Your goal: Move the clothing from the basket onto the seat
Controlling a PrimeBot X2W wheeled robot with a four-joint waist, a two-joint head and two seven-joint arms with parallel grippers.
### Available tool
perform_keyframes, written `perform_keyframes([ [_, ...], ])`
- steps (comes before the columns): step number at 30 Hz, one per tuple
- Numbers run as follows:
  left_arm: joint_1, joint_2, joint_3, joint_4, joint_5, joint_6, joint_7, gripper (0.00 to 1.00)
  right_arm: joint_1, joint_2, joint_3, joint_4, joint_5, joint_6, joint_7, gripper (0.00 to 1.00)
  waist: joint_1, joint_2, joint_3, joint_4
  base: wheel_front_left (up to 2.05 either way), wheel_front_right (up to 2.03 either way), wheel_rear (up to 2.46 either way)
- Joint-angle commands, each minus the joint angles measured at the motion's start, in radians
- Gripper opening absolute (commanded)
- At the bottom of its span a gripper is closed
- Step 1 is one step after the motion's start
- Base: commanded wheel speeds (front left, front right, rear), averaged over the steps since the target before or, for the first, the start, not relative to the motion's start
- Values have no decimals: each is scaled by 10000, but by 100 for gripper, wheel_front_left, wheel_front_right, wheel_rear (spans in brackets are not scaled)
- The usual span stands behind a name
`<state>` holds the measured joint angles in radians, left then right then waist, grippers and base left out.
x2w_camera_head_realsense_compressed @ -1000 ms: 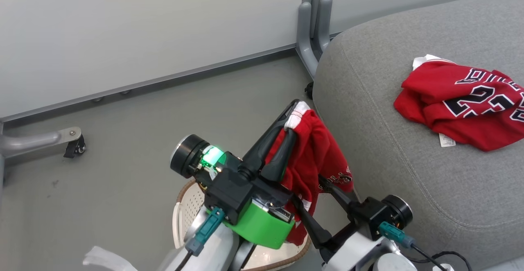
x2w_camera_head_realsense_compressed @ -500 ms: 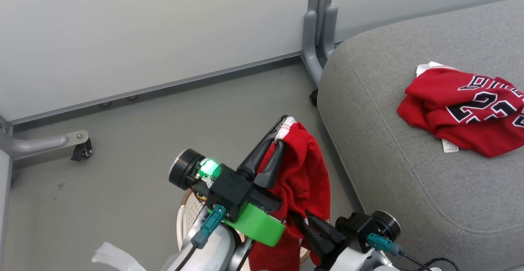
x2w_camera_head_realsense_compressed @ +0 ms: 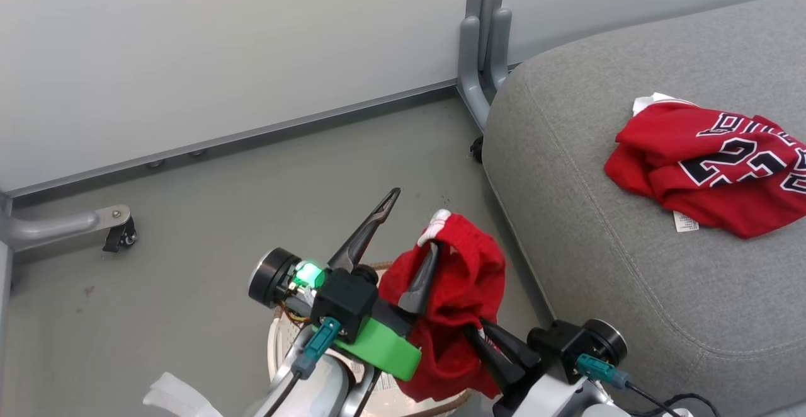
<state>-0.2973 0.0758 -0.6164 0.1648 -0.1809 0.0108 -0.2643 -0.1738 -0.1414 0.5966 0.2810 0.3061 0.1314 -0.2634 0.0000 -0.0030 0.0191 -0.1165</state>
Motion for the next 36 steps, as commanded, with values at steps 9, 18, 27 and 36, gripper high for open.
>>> perform_keyframes([
  [9,-63,265,-11,426,125,166,36,100,59,36,-320,-366,-43,-14,-20,0,0,30,42,12,0,0,0],
  [18,242,528,170,881,-138,259,43,100,384,318,-1917,-782,624,-14,-20,0,0,30,168,-93,0,0,0],
  [27,512,686,-76,1088,-295,1,89,100,496,450,-3359,-1318,633,-13,-20,0,0,30,528,-324,0,0,0],
  [36,678,828,-387,849,-334,-330,21,100,335,690,-4832,-2420,98,-13,-20,0,0,30,1036,-996,0,0,0],
])
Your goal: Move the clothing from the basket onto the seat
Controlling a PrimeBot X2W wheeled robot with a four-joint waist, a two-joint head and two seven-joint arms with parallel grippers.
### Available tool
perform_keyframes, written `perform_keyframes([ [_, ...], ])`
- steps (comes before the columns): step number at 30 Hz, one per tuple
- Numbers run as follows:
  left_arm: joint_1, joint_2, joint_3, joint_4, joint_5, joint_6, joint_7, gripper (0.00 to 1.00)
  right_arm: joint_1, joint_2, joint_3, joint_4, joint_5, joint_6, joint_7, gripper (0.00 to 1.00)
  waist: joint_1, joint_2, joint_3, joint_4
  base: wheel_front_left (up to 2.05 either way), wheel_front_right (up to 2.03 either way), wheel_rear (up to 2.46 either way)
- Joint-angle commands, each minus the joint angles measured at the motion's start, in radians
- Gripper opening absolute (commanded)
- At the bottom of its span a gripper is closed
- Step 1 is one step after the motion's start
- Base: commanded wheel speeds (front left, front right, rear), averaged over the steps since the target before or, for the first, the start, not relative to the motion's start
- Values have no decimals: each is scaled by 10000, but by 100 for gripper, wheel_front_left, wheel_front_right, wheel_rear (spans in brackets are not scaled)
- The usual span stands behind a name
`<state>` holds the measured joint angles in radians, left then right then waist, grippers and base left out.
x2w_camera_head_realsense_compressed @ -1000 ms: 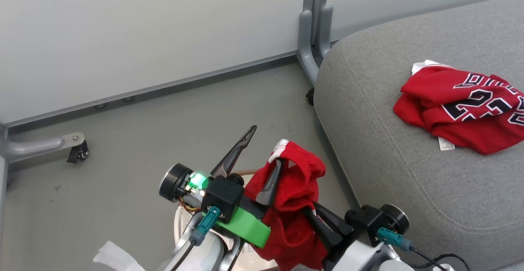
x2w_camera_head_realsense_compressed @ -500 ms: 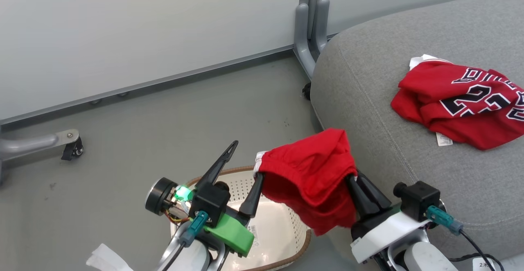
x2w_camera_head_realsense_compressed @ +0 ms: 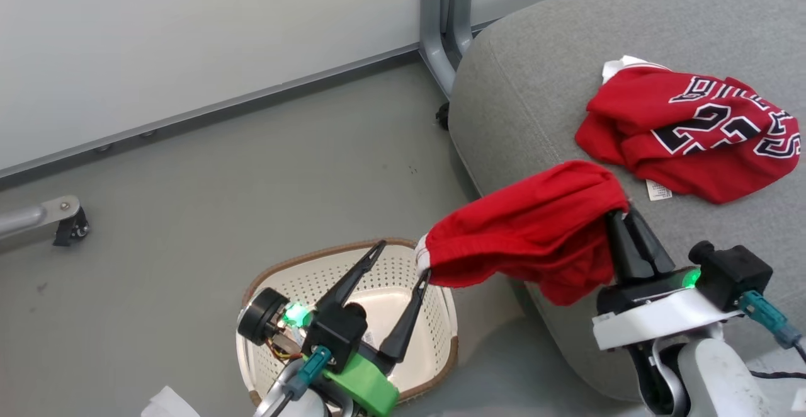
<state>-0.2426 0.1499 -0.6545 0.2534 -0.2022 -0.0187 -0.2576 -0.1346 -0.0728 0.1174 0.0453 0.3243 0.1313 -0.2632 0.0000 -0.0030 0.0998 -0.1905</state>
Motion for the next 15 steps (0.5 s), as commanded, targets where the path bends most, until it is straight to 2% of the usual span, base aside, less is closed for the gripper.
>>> perform_keyframes([
  [1,144,96,-53,-83,-118,-97,-56,100,-23,9,-169,-188,-190,-11,-24,0,0,30,305,-373,0,0,0],
  [7,0,137,-221,-266,63,-262,-70,100,253,12,-871,-605,-534,-11,-22,0,0,30,781,-1125,0,0,0],
  [15,-330,344,-252,-341,229,-321,-81,100,517,111,-962,-958,-615,-11,-22,0,0,30,1338,-2496,0,0,0],
])
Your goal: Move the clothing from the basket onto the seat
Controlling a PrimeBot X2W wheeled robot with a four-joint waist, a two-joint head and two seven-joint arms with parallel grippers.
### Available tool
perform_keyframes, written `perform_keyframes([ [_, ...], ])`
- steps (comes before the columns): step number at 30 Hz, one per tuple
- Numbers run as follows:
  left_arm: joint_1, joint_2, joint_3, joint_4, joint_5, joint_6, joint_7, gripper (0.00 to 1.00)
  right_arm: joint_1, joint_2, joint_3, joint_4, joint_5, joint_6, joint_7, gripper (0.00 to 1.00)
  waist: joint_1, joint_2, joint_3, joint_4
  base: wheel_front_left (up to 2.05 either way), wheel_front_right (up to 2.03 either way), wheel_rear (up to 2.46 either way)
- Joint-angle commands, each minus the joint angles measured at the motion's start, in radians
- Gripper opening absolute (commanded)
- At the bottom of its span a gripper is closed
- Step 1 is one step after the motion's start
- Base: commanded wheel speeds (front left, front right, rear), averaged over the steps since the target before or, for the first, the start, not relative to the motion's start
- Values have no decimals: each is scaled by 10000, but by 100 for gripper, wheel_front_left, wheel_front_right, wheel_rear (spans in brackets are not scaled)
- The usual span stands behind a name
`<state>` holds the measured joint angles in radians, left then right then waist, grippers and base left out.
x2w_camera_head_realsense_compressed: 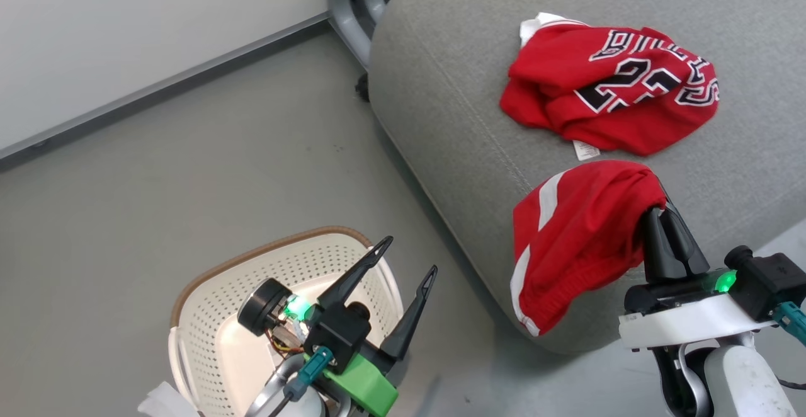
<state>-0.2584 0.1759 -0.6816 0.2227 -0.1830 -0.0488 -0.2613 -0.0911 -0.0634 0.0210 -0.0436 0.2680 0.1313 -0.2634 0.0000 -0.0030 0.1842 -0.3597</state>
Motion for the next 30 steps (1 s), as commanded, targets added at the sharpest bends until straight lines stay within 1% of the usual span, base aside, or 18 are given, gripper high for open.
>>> perform_keyframes([
  [1,-199,123,8,-29,58,-31,-45,100,100,37,27,-90,-44,-11,-20,0,0,30,548,-977,0,0,0],
  [6,-384,273,-117,-23,146,-136,6,100,225,107,99,-184,57,-11,-20,0,0,30,778,-1832,0,0,0],
  [14,-1043,167,-697,209,123,-539,119,100,701,130,-549,-706,416,-11,-20,0,0,30,1122,-1949,0,0,0],
  [19,-1341,182,-866,400,196,-599,92,100,646,129,-805,-955,329,-11,-20,0,0,30,1375,-1937,0,0,0],
  [20,-1400,192,-887,427,211,-607,81,100,539,128,-847,-992,208,-11,-20,0,0,30,1449,-1929,0,0,0],
  [22,-1460,233,-898,448,216,-608,68,100,240,113,-1097,-992,435,-12,-22,0,0,30,1587,-1914,0,0,0],
  [25,-1499,351,-867,433,268,-492,91,100,-438,132,-1351,-1057,414,-11,-20,0,0,30,1884,-1877,0,0,0],
  [28,-1558,546,-805,269,365,-351,226,100,-1576,106,-1582,-981,334,-11,-20,0,0,30,2352,-1840,0,0,0],
  [30,-1614,677,-833,131,473,-314,317,100,-2442,-178,-1938,-835,224,-12,-20,0,0,30,2667,-1692,0,0,0],
])
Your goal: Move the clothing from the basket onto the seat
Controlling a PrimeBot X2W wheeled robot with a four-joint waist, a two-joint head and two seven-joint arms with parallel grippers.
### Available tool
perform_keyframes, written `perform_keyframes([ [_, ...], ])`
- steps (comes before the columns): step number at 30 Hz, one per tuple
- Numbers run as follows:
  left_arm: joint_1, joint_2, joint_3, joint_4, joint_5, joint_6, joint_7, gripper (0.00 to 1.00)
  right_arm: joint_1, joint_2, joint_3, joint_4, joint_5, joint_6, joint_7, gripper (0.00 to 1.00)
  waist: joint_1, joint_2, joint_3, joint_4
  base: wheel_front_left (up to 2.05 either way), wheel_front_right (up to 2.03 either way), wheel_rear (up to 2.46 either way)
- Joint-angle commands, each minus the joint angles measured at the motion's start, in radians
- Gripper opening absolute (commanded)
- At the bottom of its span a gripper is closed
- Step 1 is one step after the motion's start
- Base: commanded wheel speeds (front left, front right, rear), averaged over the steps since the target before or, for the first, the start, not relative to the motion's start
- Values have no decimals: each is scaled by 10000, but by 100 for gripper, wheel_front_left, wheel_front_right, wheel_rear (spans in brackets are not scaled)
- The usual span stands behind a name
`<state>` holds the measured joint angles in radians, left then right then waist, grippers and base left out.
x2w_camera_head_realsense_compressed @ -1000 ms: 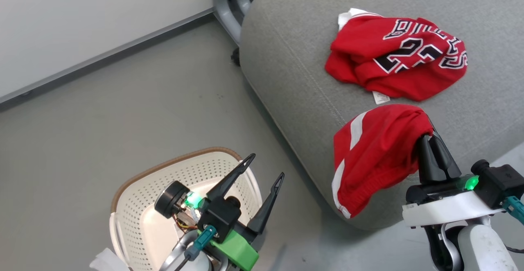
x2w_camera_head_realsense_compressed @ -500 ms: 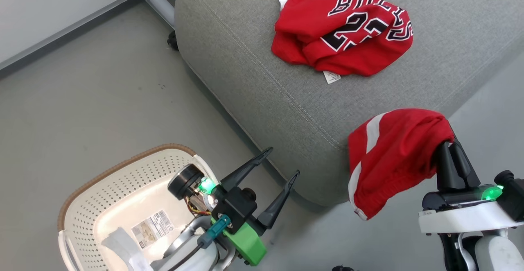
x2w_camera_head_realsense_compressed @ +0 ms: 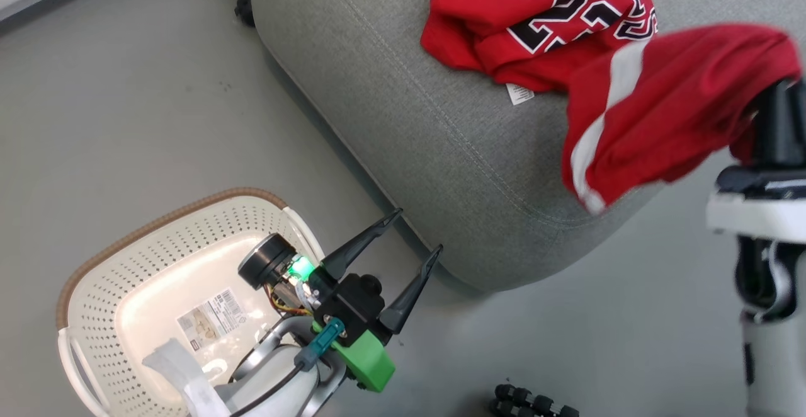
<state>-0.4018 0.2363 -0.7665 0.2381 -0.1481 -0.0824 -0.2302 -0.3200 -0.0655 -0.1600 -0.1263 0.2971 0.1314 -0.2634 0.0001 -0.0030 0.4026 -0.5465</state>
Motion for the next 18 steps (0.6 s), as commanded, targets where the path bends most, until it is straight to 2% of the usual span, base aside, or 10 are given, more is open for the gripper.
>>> perform_keyframes([
  [1,-219,158,9,-99,119,24,96,100,-689,-313,-302,64,-96,-13,-22,0,-1,30,651,292,0,0,0],
  [4,-351,397,101,-391,62,-15,293,100,-2123,-892,-739,253,-279,-10,-20,0,-1,30,1177,594,0,0,0],
  [6,-496,604,297,-578,57,134,495,100,-3073,-1255,-888,402,-398,-11,-20,0,-1,30,1538,768,0,0,0],
  [9,-771,834,481,-877,193,290,640,100,-4553,-2127,-858,1044,-723,-13,-20,0,-1,30,2000,1036,0,0,0],
  [11,-971,950,455,-1032,278,172,700,100,-5206,-2520,-767,1517,-917,-13,-20,0,-1,30,2242,1243,0,0,0],
  [15,-1374,1047,337,-1230,430,47,695,100,-5927,-2894,-459,2458,-1252,-13,-19,0,-1,30,2586,1649,0,0,0],
  [18,-1500,880,312,-1284,277,12,527,100,-5753,-2811,-213,3150,-1496,-14,-19,0,-1,30,2769,1924,0,0,0],
])
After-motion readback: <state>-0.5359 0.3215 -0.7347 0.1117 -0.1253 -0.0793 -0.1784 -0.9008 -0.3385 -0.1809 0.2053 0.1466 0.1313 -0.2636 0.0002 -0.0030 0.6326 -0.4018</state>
